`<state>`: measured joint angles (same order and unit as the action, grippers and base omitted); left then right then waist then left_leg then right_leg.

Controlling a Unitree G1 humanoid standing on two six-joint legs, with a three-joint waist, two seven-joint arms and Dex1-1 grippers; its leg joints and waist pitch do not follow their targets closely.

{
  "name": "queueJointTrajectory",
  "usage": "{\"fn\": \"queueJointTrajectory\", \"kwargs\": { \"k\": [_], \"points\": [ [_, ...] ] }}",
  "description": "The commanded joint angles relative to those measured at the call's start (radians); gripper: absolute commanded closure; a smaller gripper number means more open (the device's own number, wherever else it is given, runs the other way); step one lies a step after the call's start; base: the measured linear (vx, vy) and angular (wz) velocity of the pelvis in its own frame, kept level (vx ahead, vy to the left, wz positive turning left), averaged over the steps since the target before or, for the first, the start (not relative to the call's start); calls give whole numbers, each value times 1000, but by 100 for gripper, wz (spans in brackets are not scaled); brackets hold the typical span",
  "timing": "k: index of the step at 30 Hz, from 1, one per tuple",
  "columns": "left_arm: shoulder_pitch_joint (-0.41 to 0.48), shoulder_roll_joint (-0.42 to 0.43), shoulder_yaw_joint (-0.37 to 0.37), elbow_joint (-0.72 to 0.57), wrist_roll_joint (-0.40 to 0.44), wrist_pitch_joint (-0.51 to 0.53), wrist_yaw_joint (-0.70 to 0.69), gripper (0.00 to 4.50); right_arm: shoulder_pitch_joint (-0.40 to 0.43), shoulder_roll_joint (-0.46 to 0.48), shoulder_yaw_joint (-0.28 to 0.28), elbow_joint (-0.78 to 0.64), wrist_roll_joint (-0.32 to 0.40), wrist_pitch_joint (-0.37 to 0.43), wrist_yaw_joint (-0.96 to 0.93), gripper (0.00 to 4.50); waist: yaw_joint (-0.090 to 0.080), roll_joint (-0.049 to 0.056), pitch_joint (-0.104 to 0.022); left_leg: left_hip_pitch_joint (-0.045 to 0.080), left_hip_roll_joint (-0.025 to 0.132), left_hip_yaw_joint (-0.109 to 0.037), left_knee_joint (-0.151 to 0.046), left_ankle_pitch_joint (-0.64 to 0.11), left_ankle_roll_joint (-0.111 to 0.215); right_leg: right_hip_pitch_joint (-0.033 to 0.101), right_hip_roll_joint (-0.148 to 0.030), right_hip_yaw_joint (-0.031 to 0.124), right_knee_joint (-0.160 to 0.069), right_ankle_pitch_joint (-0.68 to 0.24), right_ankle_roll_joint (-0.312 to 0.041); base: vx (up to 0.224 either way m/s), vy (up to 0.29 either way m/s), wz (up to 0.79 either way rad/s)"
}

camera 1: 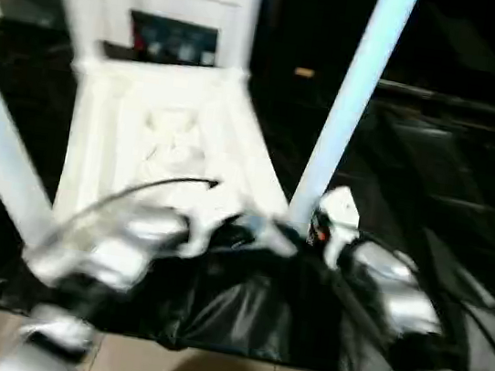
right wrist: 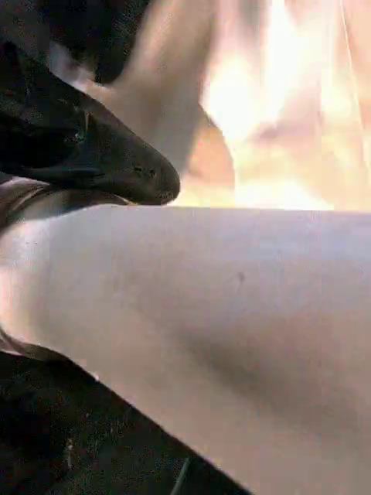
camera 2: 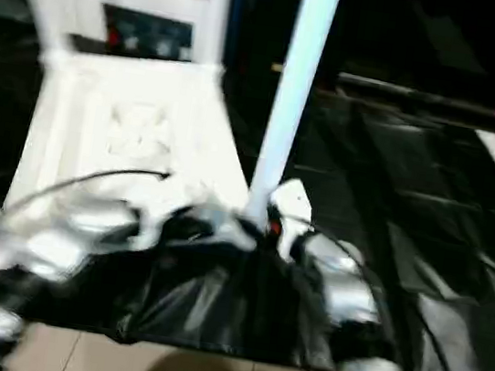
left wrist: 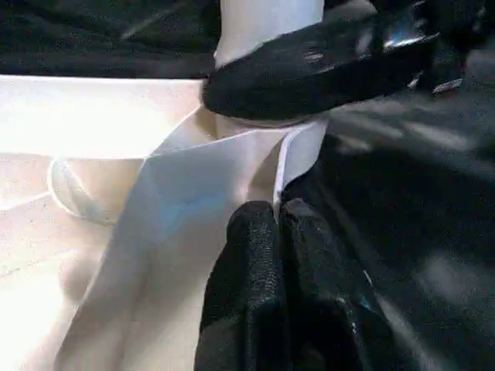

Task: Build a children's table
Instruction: Rotate leg to tighten

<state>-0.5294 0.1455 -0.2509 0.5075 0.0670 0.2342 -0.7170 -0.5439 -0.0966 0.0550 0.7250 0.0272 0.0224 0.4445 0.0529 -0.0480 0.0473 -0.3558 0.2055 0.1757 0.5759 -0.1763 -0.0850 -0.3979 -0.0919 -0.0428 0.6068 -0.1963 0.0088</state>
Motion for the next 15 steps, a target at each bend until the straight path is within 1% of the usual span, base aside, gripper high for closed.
{"fn": "queueJointTrajectory", "kwargs": {
  "k": [1, 2, 3, 4, 5, 6, 7, 8, 9, 10, 11, 12, 13, 15],
  "points": [
    [-47, -69, -24, 33, 8, 1, 91, 450, -19, 120, 100, 34, -18, 19, 11, 191, -4, -5, -46, 4, 11, -13, -76, -396, -24, 20, -43, 18, -112, -570, -68, 0, 0, 0],
    [-47, -69, -24, 33, 8, 1, 91, 450, -19, 120, 100, 34, -18, 19, 11, 191, -5, -3, -48, 6, 10, -14, -75, -402, -21, 18, -43, 17, -113, -569, -65, 0, 0, 0],
    [-50, -75, -35, 34, 25, -4, 91, 450, -34, 140, 98, 50, -26, -2, 8, 191, -7, 1, -48, 6, 11, -14, -76, -408, -18, 15, -43, 18, -114, -551, -70, 0, 0, 0],
    [-50, -70, -42, 34, 32, -13, 84, 450, -37, 144, 97, 50, -20, -5, 22, 191, -9, -1, -48, 5, 11, -14, -76, -409, -16, 16, -41, 18, -114, -540, -73, 0, 0, 0],
    [-50, -67, -46, 34, 38, -18, 81, 450, -39, 147, 95, 51, -14, -7, 29, 156, -9, -2, -49, 4, 12, -13, -76, -404, -11, 16, -41, 19, -111, -514, -80, 0, 0, 0],
    [-48, -60, -51, 31, 42, -27, 73, 450, -39, 144, 97, 50, -10, -8, 44, 135, -9, -1, -50, 4, 13, -11, -77, -395, -8, 17, -40, 21, -107, -483, -92, 0, 0, 0],
    [-46, -57, -52, 31, 46, -31, 71, 450, -41, 145, 95, 54, -12, -12, 47, 119, -9, -1, -50, 2, 14, -11, -77, -389, -6, 18, -40, 22, -105, -465, -98, 0, 0, 0],
    [-46, -57, -52, 31, 46, -32, 70, 450, -41, 144, 95, 54, -11, -12, 48, 112, -10, 0, -51, 0, 15, -10, -78, -379, -4, 20, -39, 22, -101, -433, -110, 0, 0, 0],
    [-41, -49, -53, 25, 44, -41, 55, 450, -39, 139, 93, 54, -6, -12, 68, 102, -10, 0, -51, 0, 15, -9, -78, -377, -3, 20, -39, 23, -100, -421, -116, 0, 0, 0],
    [-33, -38, -55, 16, 41, -54, 35, 450, -34, 126, 93, 50, -7, -19, 85, 102, -10, 0, -51, 0, 16, -9, -78, -372, -1, 21, -38, 24, -97, -396, -126, 0, 0, 0],
    [-25, -27, -57, 9, 36, -74, 11, 450, -30, 112, 95, 47, -10, -39, 100, 82, -11, 0, -52, -1, 16, -7, -78, -368, 1, 22, -38, 25, -95, -380, -135, 0, 0, 0],
    [-25, -27, -57, 9, 36, -74, 11, 450, -30, 112, 95, 47, -10, -39, 100, 82, -11, 0, -52, -3, 16, -7, -78, -360, 4, 25, -40, 25, -94, -370, -140, 0, 0, 0],
    [-15, -9, -56, -2, 28, -80, -17, 450, -17, 87, 101, 28, -3, -56, 148, 82, -12, -7, -53, -6, 16, -6, -78, -349, 9, 28, -40, 25, -93, -360, -143, 0, 0, 0],
    [3, 28, -51, -26, 9, -98, -90, 450, 15, 23, 127, -12, 1, -91, 262, 82, -6, -2, -55, -8, 19, -8, -77, -340, 15, 32, -43, 25, -91, -350, -145, 0, 0, 0]
  ]
}}
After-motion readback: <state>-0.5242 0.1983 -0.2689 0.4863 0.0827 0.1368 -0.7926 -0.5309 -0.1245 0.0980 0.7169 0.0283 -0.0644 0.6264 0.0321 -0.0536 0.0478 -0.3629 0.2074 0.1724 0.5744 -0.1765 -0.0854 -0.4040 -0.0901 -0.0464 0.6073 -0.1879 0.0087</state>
